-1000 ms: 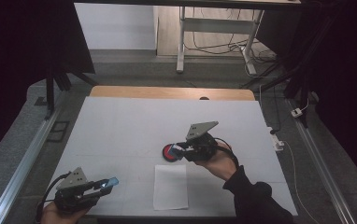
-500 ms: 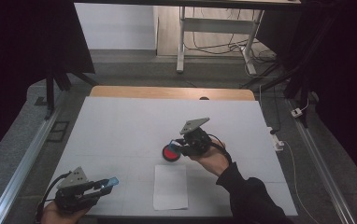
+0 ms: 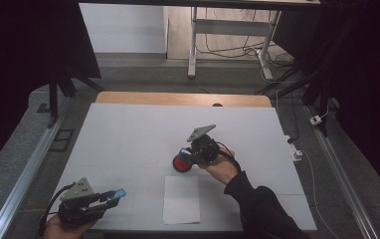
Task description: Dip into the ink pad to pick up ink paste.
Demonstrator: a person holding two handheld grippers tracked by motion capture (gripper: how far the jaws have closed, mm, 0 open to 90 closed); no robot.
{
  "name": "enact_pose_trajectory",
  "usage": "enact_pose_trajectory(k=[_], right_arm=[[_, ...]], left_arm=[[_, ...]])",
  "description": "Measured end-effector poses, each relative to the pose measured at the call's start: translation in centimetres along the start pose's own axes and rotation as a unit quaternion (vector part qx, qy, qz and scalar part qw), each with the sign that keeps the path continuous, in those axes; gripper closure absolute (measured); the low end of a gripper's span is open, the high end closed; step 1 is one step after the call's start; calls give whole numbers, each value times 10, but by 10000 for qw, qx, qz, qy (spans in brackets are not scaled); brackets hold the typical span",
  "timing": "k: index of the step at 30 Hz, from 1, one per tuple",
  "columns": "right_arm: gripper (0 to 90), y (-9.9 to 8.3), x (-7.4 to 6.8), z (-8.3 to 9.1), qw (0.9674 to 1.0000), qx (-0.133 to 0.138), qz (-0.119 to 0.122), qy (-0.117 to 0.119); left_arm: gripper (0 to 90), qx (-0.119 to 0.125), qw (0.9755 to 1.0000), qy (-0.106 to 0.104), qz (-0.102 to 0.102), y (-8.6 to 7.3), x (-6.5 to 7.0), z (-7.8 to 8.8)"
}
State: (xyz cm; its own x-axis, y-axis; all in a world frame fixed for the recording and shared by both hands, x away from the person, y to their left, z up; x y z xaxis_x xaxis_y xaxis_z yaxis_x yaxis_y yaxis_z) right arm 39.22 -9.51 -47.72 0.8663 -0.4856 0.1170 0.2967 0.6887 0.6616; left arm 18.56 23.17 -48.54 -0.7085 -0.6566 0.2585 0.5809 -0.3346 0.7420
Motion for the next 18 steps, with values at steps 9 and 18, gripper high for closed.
enact_pose_trajectory(k=[9,18], right_arm=[[703,-1,2,-12,9999,-136,1,-39],[704,0,3,-17,9998,-204,-43,-26]], left_arm=[[690,-2,10000,-9,-26,0,0,0],[689,-21,10000,-16,-40,0,0,0]])
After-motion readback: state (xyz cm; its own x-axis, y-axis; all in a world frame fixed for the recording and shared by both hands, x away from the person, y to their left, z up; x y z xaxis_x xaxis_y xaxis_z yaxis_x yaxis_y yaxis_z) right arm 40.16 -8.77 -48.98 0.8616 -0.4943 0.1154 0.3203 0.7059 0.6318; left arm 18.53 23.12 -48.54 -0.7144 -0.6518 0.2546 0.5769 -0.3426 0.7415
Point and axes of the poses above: each handheld gripper's, and its own axes: z roughly backward along the jaws, y roughly out of its top, x roughly to its right, the point moved 1 cm from there along -z, roughly forward along the jaws, and after that the axes turned 7 degrees about -y, right-handed, at the moved point
